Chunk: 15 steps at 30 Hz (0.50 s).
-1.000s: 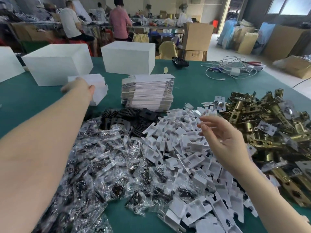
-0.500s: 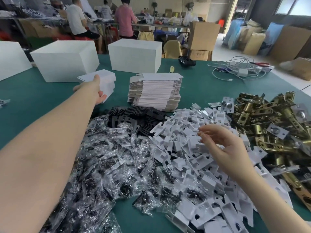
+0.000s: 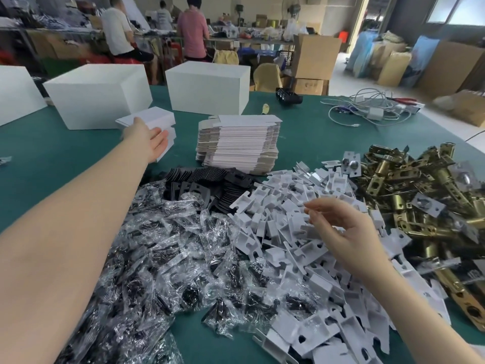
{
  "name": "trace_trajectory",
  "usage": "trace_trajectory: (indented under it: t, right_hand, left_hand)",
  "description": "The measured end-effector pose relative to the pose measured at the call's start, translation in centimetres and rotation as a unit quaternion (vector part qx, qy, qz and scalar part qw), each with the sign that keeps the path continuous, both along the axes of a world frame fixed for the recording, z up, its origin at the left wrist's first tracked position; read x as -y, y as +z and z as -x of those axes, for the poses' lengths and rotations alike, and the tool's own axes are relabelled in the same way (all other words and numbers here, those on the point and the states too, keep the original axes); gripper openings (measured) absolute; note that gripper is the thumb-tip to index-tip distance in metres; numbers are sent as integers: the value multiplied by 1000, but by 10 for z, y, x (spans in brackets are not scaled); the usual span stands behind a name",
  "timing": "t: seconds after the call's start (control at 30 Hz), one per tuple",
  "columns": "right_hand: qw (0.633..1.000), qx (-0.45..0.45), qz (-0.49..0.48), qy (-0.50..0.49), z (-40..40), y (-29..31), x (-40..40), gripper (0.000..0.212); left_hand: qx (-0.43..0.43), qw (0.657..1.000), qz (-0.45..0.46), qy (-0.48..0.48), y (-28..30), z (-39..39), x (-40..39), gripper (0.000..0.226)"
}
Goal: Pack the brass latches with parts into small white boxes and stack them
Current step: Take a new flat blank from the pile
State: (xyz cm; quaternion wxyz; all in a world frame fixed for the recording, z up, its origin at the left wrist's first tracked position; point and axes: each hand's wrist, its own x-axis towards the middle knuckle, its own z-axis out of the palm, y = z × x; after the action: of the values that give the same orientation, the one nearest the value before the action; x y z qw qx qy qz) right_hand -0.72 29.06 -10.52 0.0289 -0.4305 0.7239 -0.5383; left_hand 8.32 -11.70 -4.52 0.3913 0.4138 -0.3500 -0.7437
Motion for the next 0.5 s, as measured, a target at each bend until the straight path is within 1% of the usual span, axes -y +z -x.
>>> trace_trajectory:
  t: [0.03, 0.07, 0.1, 0.13, 0.17, 0.2, 0.23, 0.3, 0.33, 0.37, 0.4, 0.43, 0.5]
  right_hand:
    - [1000, 0, -2, -2, 0, -1, 0, 22]
    - [1000, 0, -3, -2, 1, -1, 0, 23]
    - [1000, 0, -5, -1, 1, -2, 0, 24]
    - [1000, 0, -8, 1, 1, -3, 0, 26]
    - [1000, -5, -12, 1, 0, -3, 0, 27]
    - [1000, -14, -17, 1, 0, -3, 0, 29]
    - [1000, -23, -21, 0, -1, -3, 1, 29]
    - [999, -35, -25, -2, -1, -2, 1, 27]
    - [999, -36, -24, -1, -1, -1, 0, 26]
    - [999, -36, -23, -1, -1, 0, 0, 26]
    - [999, -36, -22, -1, -1, 0, 0, 26]
    - [999, -34, -20, -1, -1, 0, 0, 27]
    - [1000, -20, -16, 0, -1, 0, 0, 27]
  left_hand:
    - [17, 1000, 23, -12, 1, 4, -7, 38]
    - [56, 996, 67, -9, 3, 11, -12, 42]
    - [103, 986, 129, 17, 4, 19, -19, 45]
    - [151, 964, 210, 64, 6, 27, -26, 49]
    - [193, 929, 297, 105, 9, 33, -36, 54]
    - [229, 883, 391, 124, 12, 40, -46, 56]
    - [271, 820, 490, 115, 15, 46, -55, 52]
    - [363, 656, 661, 39, 20, 61, -70, 45]
    - [387, 581, 716, -13, 20, 70, -75, 45]
    - [407, 522, 747, -66, 21, 77, -80, 46]
    - [427, 477, 759, -117, 19, 84, -84, 49]
    - [452, 444, 756, -164, 16, 89, -87, 54]
    - [510, 404, 722, -235, 8, 98, -91, 61]
